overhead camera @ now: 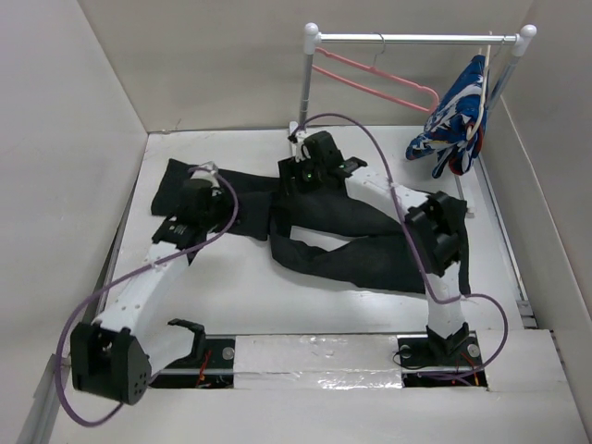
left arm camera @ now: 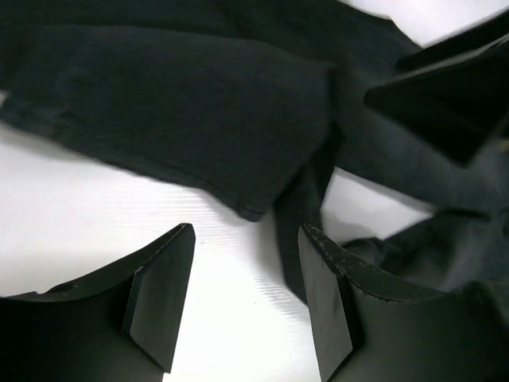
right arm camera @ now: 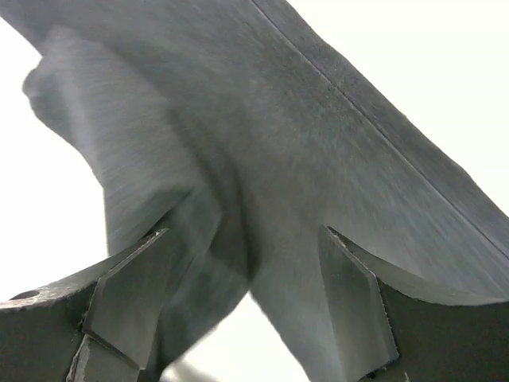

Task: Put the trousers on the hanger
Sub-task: Flatten out the trousers at the center of the board.

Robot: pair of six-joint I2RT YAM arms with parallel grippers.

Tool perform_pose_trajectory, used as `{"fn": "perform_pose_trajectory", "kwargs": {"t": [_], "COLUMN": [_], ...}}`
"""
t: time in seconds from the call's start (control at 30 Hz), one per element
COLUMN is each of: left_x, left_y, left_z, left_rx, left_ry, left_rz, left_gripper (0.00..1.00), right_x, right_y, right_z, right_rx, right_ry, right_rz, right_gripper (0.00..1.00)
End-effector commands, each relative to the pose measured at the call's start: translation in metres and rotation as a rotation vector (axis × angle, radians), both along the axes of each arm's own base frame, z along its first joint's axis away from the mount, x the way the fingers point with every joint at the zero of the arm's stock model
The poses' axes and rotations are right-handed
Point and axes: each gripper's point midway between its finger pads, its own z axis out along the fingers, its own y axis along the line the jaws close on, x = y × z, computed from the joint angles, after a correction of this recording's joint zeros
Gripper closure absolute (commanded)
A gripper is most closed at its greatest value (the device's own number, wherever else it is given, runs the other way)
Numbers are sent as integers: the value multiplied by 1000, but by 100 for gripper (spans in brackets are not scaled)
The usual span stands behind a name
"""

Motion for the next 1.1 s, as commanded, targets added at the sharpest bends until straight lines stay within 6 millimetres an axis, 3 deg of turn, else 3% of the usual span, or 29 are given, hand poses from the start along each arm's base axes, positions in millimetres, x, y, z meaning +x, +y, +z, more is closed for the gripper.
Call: {"fn": "perform_pose_trajectory", "kwargs": {"t": [0.0,0.1,0.13,0.17,0.2,0.23,0.27,0.33,0.37,0.4,0.43,0.47,0.5,0.57,0.6,0.63,0.67,0.7,0.77,0.87,0.9,0.97,1.0,1.03,1.07], "left_x": [22,19,16,11,8,7,8,12,12,13,16,16,17,18,18,20,20,21,28,30,33,39,42,45,44], "left_y": [-12,-22,-26,-39,-46,-51,-53,-52,-53,-55,-57,-57,-57,-57,-58,-59,-63,-62,-58,-74,-72,-69,-65,-58,-55], "left_z": [23,-6,-15,-28,-30,-32,-35,-36,-37,-45,-45,-55,-59,-72,-75,-78,-79,-85,-88,-95,-95,-92,-85,-80,-67], "left_rx": [103,130,156,178,181,177,171,177,178,181,183,191,196,208,208,206,191,203,223,241,249,260,269,293,296], "left_ry": [-56,38,62,106,115,121,129,127,134,160,166,194,204,243,253,255,261,281,281,295,287,272,254,234,208], "left_rz": [-10,-79,-100,-147,-173,-192,-192,-177,-184,-193,-194,-194,-195,-198,-197,-198,-212,-205,-177,-192,-176,-137,-116,-86,-73], "left_gripper": [48,57,62,63,63,62,60,49,47,46,46,45,45,45,45,45,45,45,45,47,50,69,81,99,100], "right_x": [-10,-24,-32,-45,-50,-62,-72,-92,-103,-113,-120,-127,-134,-144,-149,-154,-157,-162,-165,-171,-173,-177,-181,-180,-181], "right_y": [-13,-34,-45,-50,-53,-57,-65,-62,-67,-72,-74,-82,-90,-99,-106,-111,-114,-118,-130,-138,-139,-143,-147,-151,-156], "right_z": [110,134,121,144,150,134,151,157,141,159,159,144,156,154,140,153,150,138,137,119,113,101,95,93,83], "right_rx": [105,105,80,117,139,127,154,186,171,212,223,209,233,243,230,272,285,279,293,290,283,261,242,234,217], "right_ry": [-228,-291,-281,-325,-346,-320,-353,-378,-356,-396,-400,-379,-402,-403,-384,-417,-409,-392,-402,-378,-368,-348,-333,-336,-331], "right_rz": [-7,-42,-61,-59,-63,-58,-67,-54,-53,-58,-71,-81,-95,-116,-127,-139,-151,-156,-196,-208,-206,-206,-210,-225,-245], "right_gripper": [21,23,26,29,54,75,87,96,96,96,95,94,90,84,78,76,74,73,68,68,68,68,67,67,67]}}
